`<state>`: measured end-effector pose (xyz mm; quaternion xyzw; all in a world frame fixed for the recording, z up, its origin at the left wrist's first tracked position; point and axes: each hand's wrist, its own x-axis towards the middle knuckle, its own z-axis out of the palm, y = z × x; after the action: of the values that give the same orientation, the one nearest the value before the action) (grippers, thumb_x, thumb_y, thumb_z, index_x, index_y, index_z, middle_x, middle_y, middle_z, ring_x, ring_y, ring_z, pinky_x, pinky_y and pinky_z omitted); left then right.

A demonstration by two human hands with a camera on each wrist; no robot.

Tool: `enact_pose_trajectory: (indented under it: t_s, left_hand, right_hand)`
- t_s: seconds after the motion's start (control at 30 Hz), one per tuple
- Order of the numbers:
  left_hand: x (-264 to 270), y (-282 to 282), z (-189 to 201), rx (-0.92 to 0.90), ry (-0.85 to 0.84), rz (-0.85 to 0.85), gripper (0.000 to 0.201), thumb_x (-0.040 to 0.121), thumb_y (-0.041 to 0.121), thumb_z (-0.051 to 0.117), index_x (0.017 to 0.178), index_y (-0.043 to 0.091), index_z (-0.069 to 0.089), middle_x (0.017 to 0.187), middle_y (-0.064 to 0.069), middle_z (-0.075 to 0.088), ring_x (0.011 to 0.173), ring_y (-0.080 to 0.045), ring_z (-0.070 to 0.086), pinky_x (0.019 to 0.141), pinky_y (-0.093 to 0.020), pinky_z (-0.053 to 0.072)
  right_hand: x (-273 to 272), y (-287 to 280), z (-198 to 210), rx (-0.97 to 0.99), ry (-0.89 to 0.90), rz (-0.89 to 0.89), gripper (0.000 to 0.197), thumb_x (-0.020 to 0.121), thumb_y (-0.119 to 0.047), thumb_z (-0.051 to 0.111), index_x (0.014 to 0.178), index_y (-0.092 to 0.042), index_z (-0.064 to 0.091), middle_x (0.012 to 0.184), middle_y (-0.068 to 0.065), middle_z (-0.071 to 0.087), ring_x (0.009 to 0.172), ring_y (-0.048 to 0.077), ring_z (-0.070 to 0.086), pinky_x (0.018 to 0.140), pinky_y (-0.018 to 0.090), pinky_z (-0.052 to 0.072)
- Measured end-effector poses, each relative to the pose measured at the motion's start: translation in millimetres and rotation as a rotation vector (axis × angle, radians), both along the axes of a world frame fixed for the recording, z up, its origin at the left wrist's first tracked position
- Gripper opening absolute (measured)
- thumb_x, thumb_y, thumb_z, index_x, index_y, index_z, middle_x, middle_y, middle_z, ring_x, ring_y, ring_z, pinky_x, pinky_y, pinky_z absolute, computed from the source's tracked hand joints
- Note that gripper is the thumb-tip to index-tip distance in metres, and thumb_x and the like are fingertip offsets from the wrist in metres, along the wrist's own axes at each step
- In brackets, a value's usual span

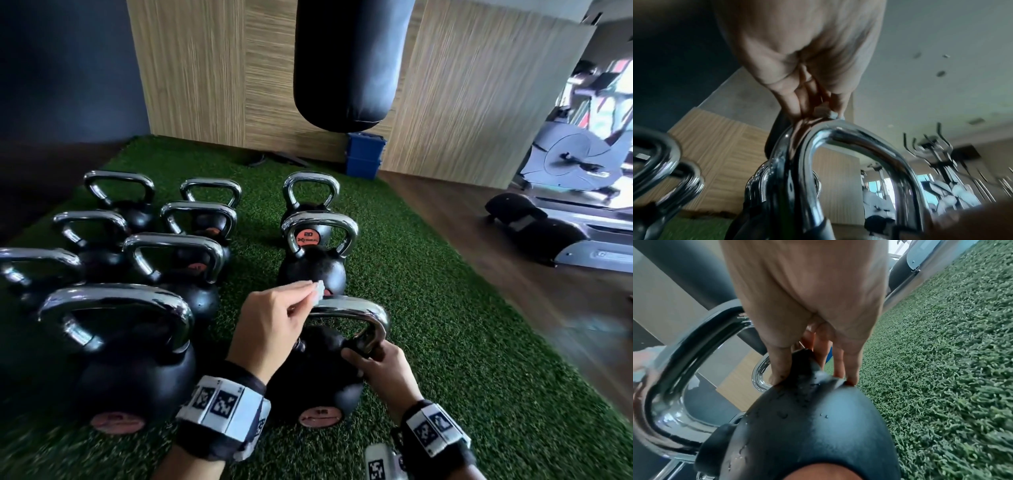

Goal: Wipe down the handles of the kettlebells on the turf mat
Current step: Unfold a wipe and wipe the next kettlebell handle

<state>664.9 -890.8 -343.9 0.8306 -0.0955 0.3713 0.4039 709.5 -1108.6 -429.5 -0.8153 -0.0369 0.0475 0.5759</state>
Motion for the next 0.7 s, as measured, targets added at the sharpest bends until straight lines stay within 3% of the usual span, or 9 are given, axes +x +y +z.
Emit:
enact_pose_trajectory:
  t_s: [0.1, 0.23, 0.3, 0.4, 0.5, 0.6, 0.7]
  left_hand:
    - [-1, -9, -7, 0.045, -0.034, 0.027, 0.018, 0.093, 0.014, 0.073, 0.110, 0.011, 0.079, 0.113, 0.002, 0.077, 0.104, 0.000, 0.071, 0.094, -0.016, 0.054]
    - [-9, 5, -27, -0.259, 0.041, 0.167, 0.018, 0.096, 0.020, 0.069, 0.108, 0.012, 0.080, 0.102, 0.003, 0.079, 0.090, 0.007, 0.070, 0.078, -0.004, 0.052]
    - [-13, 10, -41, -0.411, 0.097, 0.186, 0.022, 0.097, 0.026, 0.068, 0.109, 0.013, 0.080, 0.098, 0.003, 0.079, 0.084, 0.013, 0.069, 0.074, -0.005, 0.052]
    - [-15, 9, -59, -0.529, 0.092, 0.136, 0.029, 0.096, 0.033, 0.066, 0.114, 0.013, 0.077, 0.100, 0.008, 0.077, 0.090, 0.008, 0.072, 0.079, -0.008, 0.054]
    - [-13, 7, -77, -0.673, 0.091, 0.124, 0.037, 0.092, 0.037, 0.064, 0.117, 0.012, 0.075, 0.103, 0.002, 0.078, 0.091, 0.004, 0.073, 0.081, -0.013, 0.056]
    - [-16, 2, -94, -0.795, 0.108, 0.122, 0.023, 0.091, 0.036, 0.064, 0.109, 0.028, 0.075, 0.092, 0.014, 0.079, 0.085, 0.000, 0.075, 0.076, -0.017, 0.058]
    - [-23, -3, -111, -0.762, 0.127, 0.123, 0.019, 0.092, 0.031, 0.065, 0.105, 0.027, 0.078, 0.088, 0.010, 0.080, 0.075, 0.001, 0.072, 0.068, -0.013, 0.055]
  right_hand:
    - [2, -2, 1, -0.005, 0.027, 0.003, 0.048, 0.058, -0.052, 0.088, 0.088, -0.018, 0.075, 0.087, 0.000, 0.079, 0.085, 0.024, 0.075, 0.083, 0.051, 0.060]
    - [7, -5, 5, -0.087, 0.042, 0.045, 0.037, 0.068, -0.046, 0.087, 0.090, -0.019, 0.075, 0.089, 0.001, 0.078, 0.087, 0.024, 0.075, 0.084, 0.052, 0.059]
    - [8, -5, 7, -0.096, 0.048, 0.060, 0.045, 0.065, -0.052, 0.086, 0.095, -0.021, 0.075, 0.093, 0.001, 0.078, 0.090, 0.023, 0.074, 0.087, 0.051, 0.058]
    - [8, -4, 7, -0.065, 0.058, 0.078, 0.061, 0.056, -0.059, 0.084, 0.103, -0.022, 0.073, 0.095, 0.001, 0.078, 0.092, 0.025, 0.074, 0.088, 0.052, 0.057]
    - [11, -4, 6, -0.050, 0.080, 0.063, 0.056, 0.051, -0.059, 0.085, 0.093, -0.024, 0.076, 0.090, 0.001, 0.079, 0.088, 0.025, 0.075, 0.086, 0.053, 0.058]
    - [12, -5, 7, -0.067, 0.088, 0.061, 0.049, 0.049, -0.060, 0.086, 0.087, -0.031, 0.075, 0.089, -0.001, 0.079, 0.087, 0.024, 0.076, 0.084, 0.052, 0.059]
    - [15, -6, 10, -0.062, 0.099, 0.072, 0.049, 0.045, -0.054, 0.090, 0.087, -0.034, 0.074, 0.090, 0.000, 0.079, 0.089, 0.024, 0.075, 0.085, 0.052, 0.059]
